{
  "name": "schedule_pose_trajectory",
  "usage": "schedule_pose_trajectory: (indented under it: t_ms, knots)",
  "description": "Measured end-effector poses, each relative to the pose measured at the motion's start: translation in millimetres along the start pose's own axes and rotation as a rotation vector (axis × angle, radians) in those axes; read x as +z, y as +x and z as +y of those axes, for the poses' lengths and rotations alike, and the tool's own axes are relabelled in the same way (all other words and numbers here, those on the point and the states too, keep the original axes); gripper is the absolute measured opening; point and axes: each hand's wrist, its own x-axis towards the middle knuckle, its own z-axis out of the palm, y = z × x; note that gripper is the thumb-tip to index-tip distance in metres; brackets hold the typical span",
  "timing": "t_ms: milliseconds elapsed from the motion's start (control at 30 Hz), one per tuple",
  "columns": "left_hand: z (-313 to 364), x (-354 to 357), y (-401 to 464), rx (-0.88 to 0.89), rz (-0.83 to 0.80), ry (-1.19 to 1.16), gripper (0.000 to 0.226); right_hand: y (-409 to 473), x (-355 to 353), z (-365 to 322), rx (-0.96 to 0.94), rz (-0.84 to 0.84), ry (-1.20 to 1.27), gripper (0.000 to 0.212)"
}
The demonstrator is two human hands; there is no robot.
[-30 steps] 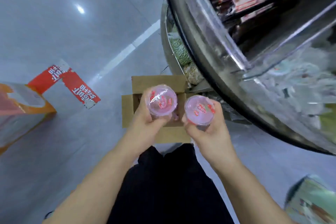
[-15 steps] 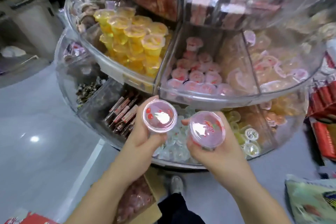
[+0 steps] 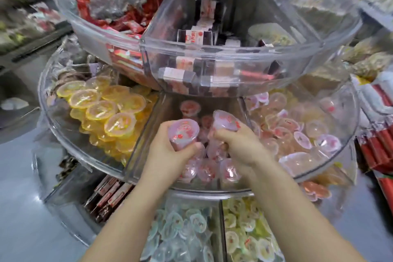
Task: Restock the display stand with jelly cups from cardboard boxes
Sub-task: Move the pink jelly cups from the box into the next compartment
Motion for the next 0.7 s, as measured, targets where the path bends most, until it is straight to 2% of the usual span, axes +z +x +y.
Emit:
schedule_pose_trajectory:
  t_ms: [100,167,233,433,700]
  knots:
    - [-13.5,9.8,29.2,-0.159,-0.029,0.036,0.041,48.0,14.6,14.7,0.087,0.189,-0.018,0.028]
    - [-23.2,12.2,42.5,-0.187,-0.019,0.131,0.041,71.0,21.7,27.3,0.089,0.361,-0.088,0.035]
    - [-30.6,15.9,51.2,-0.193,0.011,0.188,0.04,87.8,26.5,37.0,0.037,0.445,-0.137,0.037]
    - [-49.5,28.8,62.5,-0.203,0.094,0.346,0.034,109.1,28.3,55.1,-0.045,0.489,-0.34,0.028]
    - [-46.7,36.8,69.4,-0.27,0.087,0.498,0.031,109.5,25.6,60.3,-0.067,0.454,-0.443,0.024]
